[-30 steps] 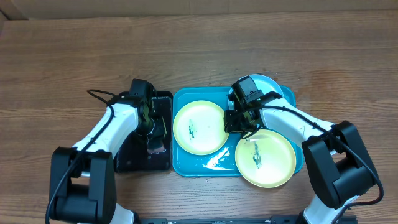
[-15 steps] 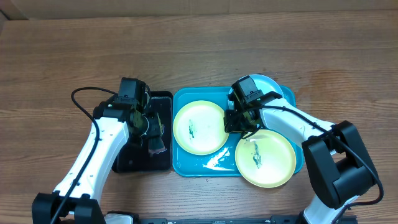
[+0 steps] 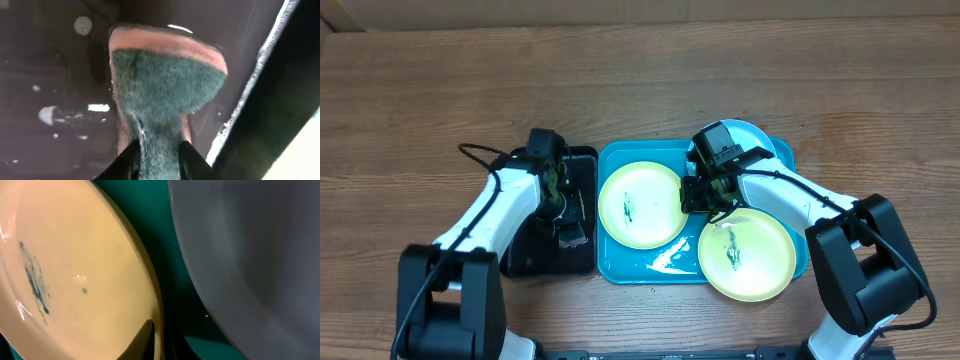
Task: Clean dirty plates on tray and stack at the side
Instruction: 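Lower the left gripper onto the sponge in the black tray and grasp it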
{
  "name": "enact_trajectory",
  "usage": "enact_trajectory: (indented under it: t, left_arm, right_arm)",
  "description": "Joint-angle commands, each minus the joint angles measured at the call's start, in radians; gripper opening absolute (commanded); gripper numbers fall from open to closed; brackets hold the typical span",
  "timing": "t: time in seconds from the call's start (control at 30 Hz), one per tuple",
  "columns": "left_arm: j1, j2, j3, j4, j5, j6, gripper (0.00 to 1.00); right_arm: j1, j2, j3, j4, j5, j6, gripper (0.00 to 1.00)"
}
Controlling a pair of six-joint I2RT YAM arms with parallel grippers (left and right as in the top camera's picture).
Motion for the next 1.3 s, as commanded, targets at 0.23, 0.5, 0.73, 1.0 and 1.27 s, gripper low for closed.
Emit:
enact_trajectory:
  t: [0.23, 0.5, 0.73, 1.0, 1.27]
  left_arm:
    - [-0.007, 0.012, 0.008, 0.043, -0.018, 0.019, 0.23]
    - [-0.007, 0.013, 0.008, 0.048, -0.048, 0.024, 0.04]
    - [-0.007, 0.012, 0.008, 0.02, -0.034, 0.054, 0.04]
    - [-0.006, 0.013, 0.01, 0.026, -0.034, 0.047, 0.04]
    - [-0.016, -0.094, 0.045, 0.002, -0.07, 0.044, 0.04]
  right_arm:
    - [0.005, -0.002, -0.006, 0.004, -0.011, 0.002, 0.1]
    - [0.005, -0.002, -0.006, 0.004, -0.011, 0.002, 0.1]
    - [0.005, -0.002, -0.006, 0.0, -0.011, 0.002, 0.1]
    - [0.005, -0.002, -0.006, 0.0, -0.011, 0.002, 0.09]
    - [0.005, -0.002, -0.006, 0.0, -0.011, 0.002, 0.09]
